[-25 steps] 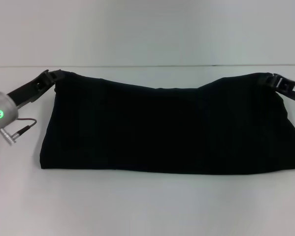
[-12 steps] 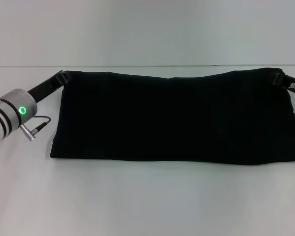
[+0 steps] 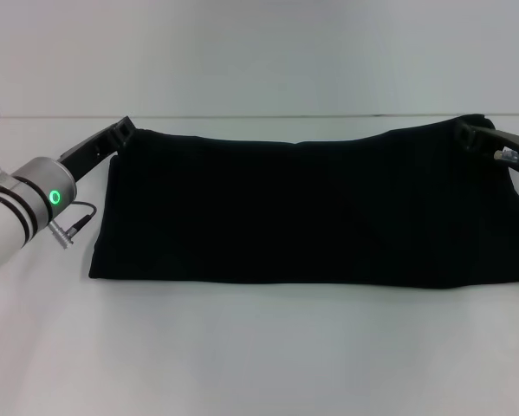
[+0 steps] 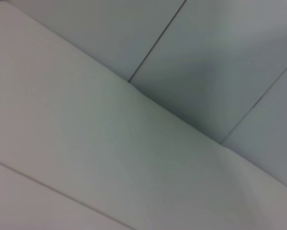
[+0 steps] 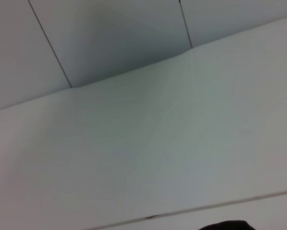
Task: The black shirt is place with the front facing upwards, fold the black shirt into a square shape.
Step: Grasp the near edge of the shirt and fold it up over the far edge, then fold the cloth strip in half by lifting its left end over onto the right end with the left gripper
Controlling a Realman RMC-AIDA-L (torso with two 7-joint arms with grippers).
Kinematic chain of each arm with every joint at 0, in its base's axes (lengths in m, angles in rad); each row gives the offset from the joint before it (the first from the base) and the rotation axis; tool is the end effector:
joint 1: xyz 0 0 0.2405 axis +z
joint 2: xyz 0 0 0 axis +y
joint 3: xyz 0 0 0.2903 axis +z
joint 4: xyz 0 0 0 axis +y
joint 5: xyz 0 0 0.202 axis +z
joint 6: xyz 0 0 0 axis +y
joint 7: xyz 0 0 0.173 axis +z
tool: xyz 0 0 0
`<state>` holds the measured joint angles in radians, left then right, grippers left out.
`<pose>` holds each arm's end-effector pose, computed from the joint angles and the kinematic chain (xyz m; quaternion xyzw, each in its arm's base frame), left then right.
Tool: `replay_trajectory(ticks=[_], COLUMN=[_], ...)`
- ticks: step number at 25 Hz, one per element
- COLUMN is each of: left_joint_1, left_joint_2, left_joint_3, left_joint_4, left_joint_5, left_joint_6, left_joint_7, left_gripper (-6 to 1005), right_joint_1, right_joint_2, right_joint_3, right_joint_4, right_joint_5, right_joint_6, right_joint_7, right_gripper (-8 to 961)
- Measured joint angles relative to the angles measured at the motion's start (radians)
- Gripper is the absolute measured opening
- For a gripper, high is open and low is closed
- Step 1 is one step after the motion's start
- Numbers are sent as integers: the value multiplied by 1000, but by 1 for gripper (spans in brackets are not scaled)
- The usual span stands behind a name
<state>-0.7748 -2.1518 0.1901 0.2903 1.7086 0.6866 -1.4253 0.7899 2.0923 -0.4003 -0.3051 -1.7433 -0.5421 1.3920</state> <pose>-0.3061 0.4706 -0.0479 -0.6411 -0.5405 -0.3445 0.4221 0.3185 0.4866 -0.0302 -0.7067 0.4770 0.2308 0.4687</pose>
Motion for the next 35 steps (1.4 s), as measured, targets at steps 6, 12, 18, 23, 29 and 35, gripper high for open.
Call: replay_trajectory(ticks=[6,12,18,23,29,35], left_joint_1=[1,12,44,135,234,317], left_joint_2=[0,0,4,52,162,194], left_joint_3=[-1,-2,-1,31,270,344], left_joint_4=[-6,-7,-7,-8,-1,117], left_joint_5=[-24,-28,-47,-37,-25,93], left_joint_6=[-32,-32,30,316,502,664], left_joint_7=[14,6,0,-179,-554,-839], left_gripper=[276,421,591,736,811,861], right_joint_1=[3,-3,-43,-157,-234,-229], right_joint_2=[2,3,-5,-25,-45,-29], right_joint_3=[0,6,11,7,-53,-166], right_joint_4=[18,24,14,-36,-77,-114], right_joint_5=[26,27,101,141,74,-63], right_joint_6=[45,48,-18,-370,-749,-814], right_joint_7=[-41,-37,-31,-66,-251,-326], right_gripper=[286,534,728,733,740,845])
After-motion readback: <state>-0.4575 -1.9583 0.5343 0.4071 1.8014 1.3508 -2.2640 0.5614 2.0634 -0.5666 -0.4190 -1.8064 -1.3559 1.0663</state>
